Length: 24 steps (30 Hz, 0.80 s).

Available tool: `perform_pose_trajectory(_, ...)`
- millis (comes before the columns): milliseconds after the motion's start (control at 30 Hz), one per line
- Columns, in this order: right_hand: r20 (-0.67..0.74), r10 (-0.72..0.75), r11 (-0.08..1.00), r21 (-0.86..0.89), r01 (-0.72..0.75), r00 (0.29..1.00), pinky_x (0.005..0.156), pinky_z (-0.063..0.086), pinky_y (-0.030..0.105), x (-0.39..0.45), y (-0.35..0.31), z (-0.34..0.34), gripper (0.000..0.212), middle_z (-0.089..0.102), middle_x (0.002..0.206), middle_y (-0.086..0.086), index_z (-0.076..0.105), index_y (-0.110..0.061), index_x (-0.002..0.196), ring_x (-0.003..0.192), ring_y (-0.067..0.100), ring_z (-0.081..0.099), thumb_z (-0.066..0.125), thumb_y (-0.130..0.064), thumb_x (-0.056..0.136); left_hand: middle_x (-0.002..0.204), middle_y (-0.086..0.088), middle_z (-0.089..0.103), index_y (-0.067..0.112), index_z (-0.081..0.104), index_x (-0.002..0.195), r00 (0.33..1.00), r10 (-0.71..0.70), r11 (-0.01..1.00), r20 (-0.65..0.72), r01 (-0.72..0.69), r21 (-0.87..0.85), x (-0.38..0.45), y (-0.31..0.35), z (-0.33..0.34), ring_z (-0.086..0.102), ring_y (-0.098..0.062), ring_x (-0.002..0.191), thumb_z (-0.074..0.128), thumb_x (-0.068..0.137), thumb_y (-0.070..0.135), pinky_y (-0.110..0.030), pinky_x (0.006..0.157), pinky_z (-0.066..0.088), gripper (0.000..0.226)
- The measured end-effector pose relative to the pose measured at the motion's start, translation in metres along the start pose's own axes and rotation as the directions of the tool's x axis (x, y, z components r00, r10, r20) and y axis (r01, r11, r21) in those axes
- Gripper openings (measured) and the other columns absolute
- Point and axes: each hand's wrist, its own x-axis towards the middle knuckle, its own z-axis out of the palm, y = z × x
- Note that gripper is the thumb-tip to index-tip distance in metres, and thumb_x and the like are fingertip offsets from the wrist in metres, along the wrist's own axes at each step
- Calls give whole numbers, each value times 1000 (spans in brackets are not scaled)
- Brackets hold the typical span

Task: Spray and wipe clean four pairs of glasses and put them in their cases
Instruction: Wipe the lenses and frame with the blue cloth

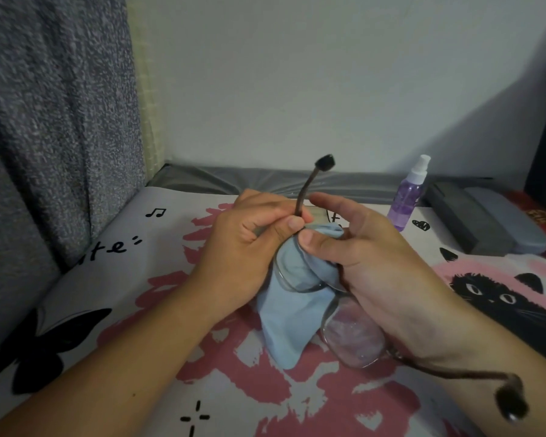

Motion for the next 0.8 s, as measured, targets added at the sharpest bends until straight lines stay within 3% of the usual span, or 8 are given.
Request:
perform_pose_trajectory(167, 295, 80, 990, -138, -40, 952, 102, 49, 42, -1, -12, -14, 60, 75, 114, 9, 57, -18, 137, 110, 23, 70, 70, 6, 83, 98, 22, 69, 33, 71, 100, 998, 39, 999, -45, -39, 5, 4, -5, -10, 62, -14, 101, 65, 94, 18, -25, 94, 46, 17)
perform_pose_trajectory(267, 405, 185, 949, -311, -55, 896, 102, 50, 44, -1, -15, -21, 58, 73, 114, 7, 62, -20, 130, 111, 22, 68, 71, 5, 78, 97, 22, 68, 32, 71, 100, 998, 55, 998, 30, -54, -27, 3, -4, -7, 62, -15, 99, 64, 94, 21, -29, 93, 47, 15)
perform_pose_trajectory(367, 460, 243, 913, -406, -41, 854, 89, 55, 31, -2, -16, -21, 52, 74, 110, 6, 65, -17, 120, 105, 18, 70, 72, 13, 78, 99, 16, 73, 25, 74, 102, 991, 42, 996, 127, -32, -80, -1, -3, 1, 67, -26, 98, 64, 94, 21, -44, 92, 53, 13)
perform_pose_trajectory(467, 389, 180, 891, -453, 18, 903, 87, 55, 25, -5, -13, -14, 54, 75, 105, 1, 65, -21, 115, 103, 13, 71, 77, 13, 75, 98, 12, 74, 20, 75, 101, 985, 24, 995, 170, -7, -103, -1, -4, 6, 67, -27, 99, 66, 94, 17, -41, 90, 53, 13)
perform_pose_trajectory(567, 290, 72, 929, -368, 42, 954, 96, 55, 37, -3, -10, -6, 66, 75, 109, 3, 63, -23, 122, 106, 17, 71, 82, 11, 69, 98, 16, 72, 22, 75, 98, 993, 15, 997, 120, -6, -81, 2, -3, 6, 64, -18, 101, 66, 93, 13, -23, 92, 46, 14)
perform_pose_trajectory(667, 152, 26, 978, -209, 7, 988, 100, 54, 42, 0, -8, -4, 88, 76, 110, 5, 54, -27, 137, 106, 19, 72, 86, 7, 61, 101, 17, 73, 30, 73, 97, 997, 1, 997, 84, 6, -75, 1, 1, 11, 64, -15, 107, 65, 93, 14, -20, 95, 43, 18)
perform_pose_trajectory(800, 75, 14, 998, -67, -9, 997, 99, 54, 42, -2, -11, -6, 77, 77, 103, 12, 54, -26, 137, 98, 25, 75, 80, 7, 72, 99, 24, 70, 38, 71, 97, 999, -17, 997, 44, 20, -74, 0, 6, 10, 64, -10, 104, 64, 94, 16, -18, 94, 44, 23)
